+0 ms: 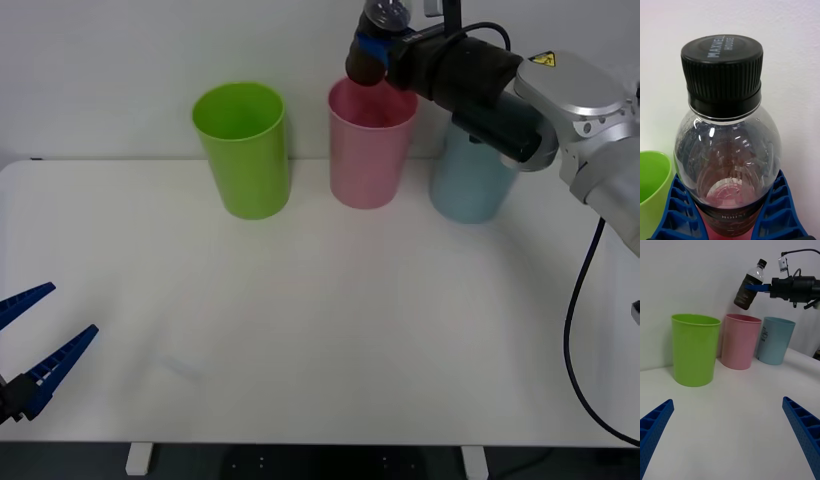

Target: Grasp the object on the table and drop it into the matching bin: aluminum can to the light blue bin, PET bottle to the pink bin.

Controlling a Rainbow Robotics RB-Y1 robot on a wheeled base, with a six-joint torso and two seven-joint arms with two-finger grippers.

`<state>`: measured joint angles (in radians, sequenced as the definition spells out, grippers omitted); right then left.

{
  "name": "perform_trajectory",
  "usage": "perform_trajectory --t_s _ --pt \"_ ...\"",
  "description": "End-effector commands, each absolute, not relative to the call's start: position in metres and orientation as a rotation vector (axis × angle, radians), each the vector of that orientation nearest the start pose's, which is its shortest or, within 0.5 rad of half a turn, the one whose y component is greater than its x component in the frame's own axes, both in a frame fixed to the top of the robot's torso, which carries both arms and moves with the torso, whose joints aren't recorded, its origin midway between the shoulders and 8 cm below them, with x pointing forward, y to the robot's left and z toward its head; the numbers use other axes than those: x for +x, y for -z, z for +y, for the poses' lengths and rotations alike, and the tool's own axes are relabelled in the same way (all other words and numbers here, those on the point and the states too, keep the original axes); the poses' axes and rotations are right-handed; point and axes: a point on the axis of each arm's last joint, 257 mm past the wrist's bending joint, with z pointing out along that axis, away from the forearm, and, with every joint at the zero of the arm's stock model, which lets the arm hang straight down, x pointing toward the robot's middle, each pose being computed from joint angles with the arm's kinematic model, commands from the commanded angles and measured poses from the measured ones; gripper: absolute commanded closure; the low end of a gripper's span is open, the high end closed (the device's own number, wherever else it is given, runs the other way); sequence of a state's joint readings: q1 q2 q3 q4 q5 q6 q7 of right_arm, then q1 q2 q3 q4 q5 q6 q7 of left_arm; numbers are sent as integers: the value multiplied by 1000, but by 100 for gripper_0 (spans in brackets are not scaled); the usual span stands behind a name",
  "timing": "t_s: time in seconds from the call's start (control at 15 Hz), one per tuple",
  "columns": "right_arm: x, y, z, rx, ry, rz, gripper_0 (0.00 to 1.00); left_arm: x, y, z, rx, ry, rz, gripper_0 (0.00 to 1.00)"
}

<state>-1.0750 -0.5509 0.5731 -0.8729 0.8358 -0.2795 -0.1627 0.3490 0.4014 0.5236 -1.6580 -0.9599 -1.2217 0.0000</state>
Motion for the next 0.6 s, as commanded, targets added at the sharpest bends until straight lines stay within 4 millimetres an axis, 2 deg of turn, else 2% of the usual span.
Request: perform_trajectory --t_s 0.07,0.13,0.2,0.33,0.6 --pt "711 -18 -79 -523 -440 1441 100 342 169 330 465 567 1441 0" --pt "711 -17 -79 -524 -439 1441 99 342 169 330 465 567 1441 0" --pt "711 -18 -79 -525 -438 1440 90 342 169 330 465 567 1441 0" --pt "711 -18 -80 -526 -435 1440 0 342 169 330 465 567 1441 0" --pt "711 -18 -80 -526 -435 1440 0 342 169 330 465 567 1441 0"
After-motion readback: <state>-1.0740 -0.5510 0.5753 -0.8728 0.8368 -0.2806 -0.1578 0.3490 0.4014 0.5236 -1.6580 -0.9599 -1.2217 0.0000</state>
